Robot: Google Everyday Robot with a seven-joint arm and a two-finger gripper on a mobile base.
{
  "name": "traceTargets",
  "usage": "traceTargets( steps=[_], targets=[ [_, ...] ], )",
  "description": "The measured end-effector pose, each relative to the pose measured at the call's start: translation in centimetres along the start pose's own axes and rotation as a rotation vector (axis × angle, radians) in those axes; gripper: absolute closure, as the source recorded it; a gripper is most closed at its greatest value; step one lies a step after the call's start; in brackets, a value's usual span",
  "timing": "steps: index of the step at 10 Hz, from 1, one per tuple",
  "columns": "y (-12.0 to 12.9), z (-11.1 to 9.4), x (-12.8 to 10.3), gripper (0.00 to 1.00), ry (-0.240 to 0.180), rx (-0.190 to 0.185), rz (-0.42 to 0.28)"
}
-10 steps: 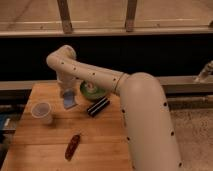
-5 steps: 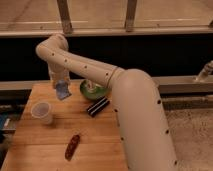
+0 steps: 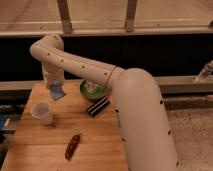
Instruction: Place the white sponge in the ceramic cup
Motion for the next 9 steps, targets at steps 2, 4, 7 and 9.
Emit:
traceTargets(
  steps=[2, 4, 7, 9],
  targets=[
    [0.2, 0.0, 0.0, 0.86, 0.001, -0.001, -0.002],
    [0.0, 0.0, 0.0, 0.86, -0.002, 0.001, -0.002],
    [2.1, -0.5, -0.1, 0.86, -0.034, -0.01, -0.04],
    [2.7, -0.6, -0.1, 0.86, -0.05, -0.015, -0.052]
  ],
)
